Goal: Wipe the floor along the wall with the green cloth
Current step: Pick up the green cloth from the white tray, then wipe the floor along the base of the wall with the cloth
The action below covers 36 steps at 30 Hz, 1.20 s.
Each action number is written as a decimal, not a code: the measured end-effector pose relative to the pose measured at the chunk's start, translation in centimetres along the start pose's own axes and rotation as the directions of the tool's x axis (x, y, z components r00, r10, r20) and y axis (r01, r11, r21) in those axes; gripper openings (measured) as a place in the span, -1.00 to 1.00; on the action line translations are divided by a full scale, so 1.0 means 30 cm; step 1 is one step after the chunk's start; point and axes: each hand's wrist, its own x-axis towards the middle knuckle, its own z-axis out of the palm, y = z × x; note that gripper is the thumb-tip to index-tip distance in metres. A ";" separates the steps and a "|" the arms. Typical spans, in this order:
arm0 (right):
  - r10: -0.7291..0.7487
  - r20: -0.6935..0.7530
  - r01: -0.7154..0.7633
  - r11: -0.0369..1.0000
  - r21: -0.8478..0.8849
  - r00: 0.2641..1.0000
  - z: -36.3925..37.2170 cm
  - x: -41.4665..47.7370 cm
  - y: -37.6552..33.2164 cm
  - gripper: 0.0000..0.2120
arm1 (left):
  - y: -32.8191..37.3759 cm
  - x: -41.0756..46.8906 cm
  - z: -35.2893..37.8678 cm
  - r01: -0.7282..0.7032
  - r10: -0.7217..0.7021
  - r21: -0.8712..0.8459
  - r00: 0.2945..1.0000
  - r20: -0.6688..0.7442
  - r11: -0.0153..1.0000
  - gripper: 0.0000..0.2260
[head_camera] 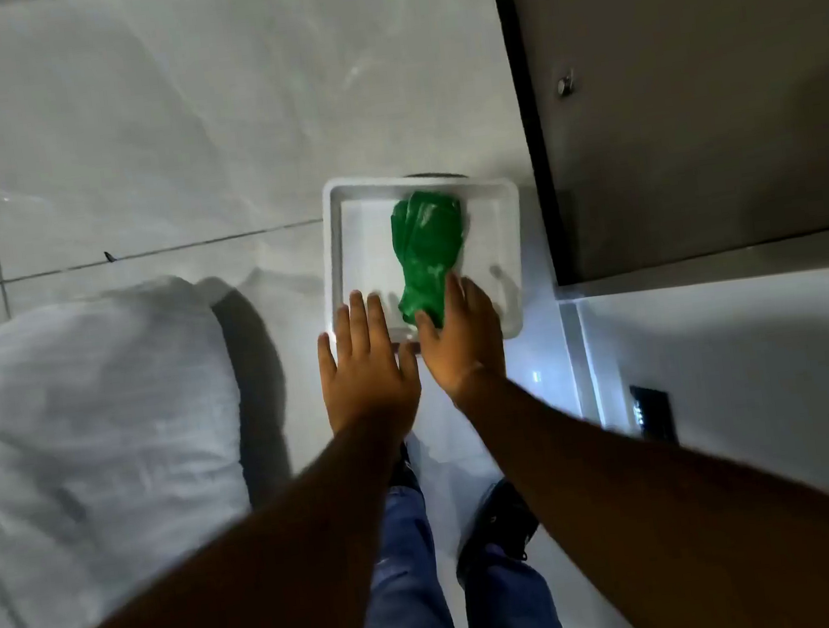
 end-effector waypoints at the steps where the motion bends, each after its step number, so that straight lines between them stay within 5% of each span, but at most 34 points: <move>1: 0.036 -0.002 -0.036 0.999 0.027 0.999 0.047 0.052 -0.014 -0.28 | -0.012 0.028 0.026 -0.009 0.009 0.002 1.000 -0.029 1.000 -0.37; 6: 0.280 0.098 -0.279 0.960 -0.019 0.955 0.182 0.254 -0.085 0.08 | -0.067 0.113 0.097 -0.099 0.099 0.003 0.992 -0.084 0.995 -0.42; 10: 0.379 0.143 -0.373 0.925 -0.068 0.914 0.229 0.349 -0.095 0.17 | -0.111 0.168 0.112 -0.192 0.190 -0.021 0.980 -0.062 0.981 -0.42; 14: 0.322 0.205 -0.349 0.931 0.109 0.924 0.211 0.383 -0.054 -0.10 | -0.134 0.227 0.075 -0.279 0.280 0.028 0.957 -0.071 0.960 -0.44; 17: 0.368 0.188 -0.408 0.873 0.268 0.911 0.113 0.390 -0.025 -0.39 | -0.116 0.219 0.045 -0.197 0.194 -0.013 0.974 -0.113 0.980 -0.47; 20: 0.304 0.119 -0.325 0.905 0.274 0.945 -0.025 0.332 -0.021 -0.41 | -0.061 0.153 0.033 -0.219 0.209 -0.058 0.968 -0.141 0.974 -0.53; 24: 0.304 -0.055 -0.234 0.827 0.511 0.951 -0.192 0.147 0.065 -0.38 | 0.034 0.028 0.045 -0.299 0.288 -0.082 0.949 -0.125 0.951 -0.59; 29: 0.490 -0.292 -0.243 0.764 0.598 0.822 -0.200 -0.175 0.310 -0.37 | 0.158 -0.146 0.154 -0.425 0.428 -0.059 0.903 0.046 0.903 -0.61; 33: 0.693 -0.098 -0.559 0.649 0.516 0.714 -0.035 -0.305 0.536 -0.34 | 0.191 -0.227 0.318 -0.504 0.503 -0.039 0.847 0.174 0.863 -0.60; 36: 0.637 -0.005 -0.562 0.683 0.467 0.771 0.141 -0.257 0.681 -0.34 | 0.168 -0.212 0.469 -0.519 0.514 -0.045 0.825 0.236 0.854 -0.61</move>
